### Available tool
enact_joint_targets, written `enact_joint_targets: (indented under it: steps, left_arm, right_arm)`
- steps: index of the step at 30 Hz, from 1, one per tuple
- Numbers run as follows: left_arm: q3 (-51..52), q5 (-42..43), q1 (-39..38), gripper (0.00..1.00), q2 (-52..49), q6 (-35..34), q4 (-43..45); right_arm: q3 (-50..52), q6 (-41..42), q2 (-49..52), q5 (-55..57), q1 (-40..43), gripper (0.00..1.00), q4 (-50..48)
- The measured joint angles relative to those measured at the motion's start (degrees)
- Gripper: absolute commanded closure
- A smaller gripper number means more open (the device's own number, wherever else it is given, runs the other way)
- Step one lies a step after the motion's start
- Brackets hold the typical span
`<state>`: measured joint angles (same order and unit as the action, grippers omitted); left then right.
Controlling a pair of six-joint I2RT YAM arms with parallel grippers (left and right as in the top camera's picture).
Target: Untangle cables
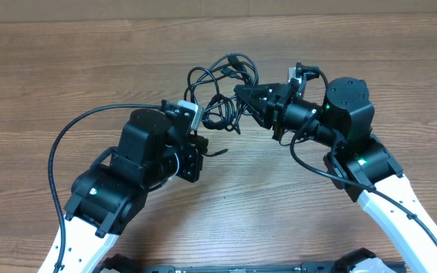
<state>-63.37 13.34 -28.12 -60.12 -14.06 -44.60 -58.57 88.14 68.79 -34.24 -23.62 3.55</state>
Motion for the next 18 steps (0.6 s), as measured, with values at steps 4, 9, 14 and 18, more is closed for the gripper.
enact_joint_targets:
  steps: [4, 9, 14, 18]
  left_arm:
    - [-0.11, 1.05, 0.00, 0.96, -0.02, 0.13, -3.96]
    - [-0.76, 3.98, 0.00, 0.96, 0.09, 2.75, -8.28]
    - [-0.96, 6.19, 0.00, 0.96, 3.28, 4.07, -9.53]
    - [-1.18, 6.40, 0.00, 0.96, 6.82, 5.33, -11.80]
  right_arm:
    - [0.00, -2.97, 0.00, 5.16, -0.09, 0.96, 1.18]
    - [0.09, -6.38, 0.02, 7.54, 0.70, 0.96, 3.04]
    - [0.09, -8.15, 0.07, 5.29, 4.04, 0.96, 5.60]
    - [0.09, -8.94, 0.07, 3.80, 5.27, 0.96, 5.35]
